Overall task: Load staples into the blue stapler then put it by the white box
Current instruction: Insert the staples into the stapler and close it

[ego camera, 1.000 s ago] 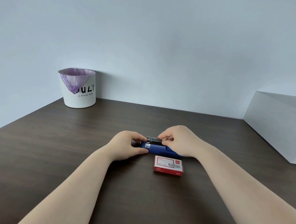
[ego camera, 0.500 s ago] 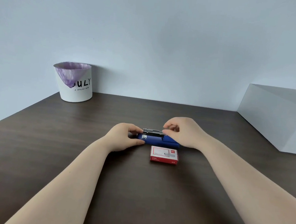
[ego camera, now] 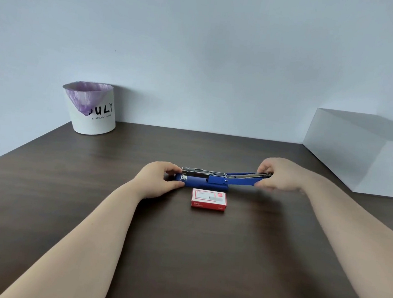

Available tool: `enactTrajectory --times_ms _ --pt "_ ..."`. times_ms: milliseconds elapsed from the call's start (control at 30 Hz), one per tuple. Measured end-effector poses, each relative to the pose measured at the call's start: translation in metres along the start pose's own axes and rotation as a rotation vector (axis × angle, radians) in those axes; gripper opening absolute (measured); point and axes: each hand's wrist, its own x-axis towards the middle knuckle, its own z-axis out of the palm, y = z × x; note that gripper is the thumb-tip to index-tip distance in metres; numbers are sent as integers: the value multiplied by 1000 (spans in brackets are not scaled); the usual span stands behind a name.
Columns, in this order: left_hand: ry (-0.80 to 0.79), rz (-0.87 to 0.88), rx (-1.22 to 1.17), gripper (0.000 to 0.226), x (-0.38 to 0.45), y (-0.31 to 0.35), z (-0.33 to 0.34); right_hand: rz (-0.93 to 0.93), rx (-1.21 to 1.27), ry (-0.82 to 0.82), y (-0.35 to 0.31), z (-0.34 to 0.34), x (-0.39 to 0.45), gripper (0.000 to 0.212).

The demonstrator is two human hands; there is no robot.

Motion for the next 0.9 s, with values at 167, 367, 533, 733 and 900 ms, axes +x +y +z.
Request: enactTrajectory --times_ms 167,367,533,733,900 --pt "17 -10 -23 38 2 -2 1 -130 186 230 -14 -5 2 33" --pt "20 -11 -27 38 2 -4 2 -257 379 290 -54 -1 1 63" --pt "16 -6 -30 37 2 -4 1 -301 313 220 -84 15 3 45" --pt "0 -11 -28 36 1 -2 -1 -327 -111 71 -91 43 10 34" --pt "-4 -21 -39 37 1 0 -1 -292 -49 83 -81 42 9 38"
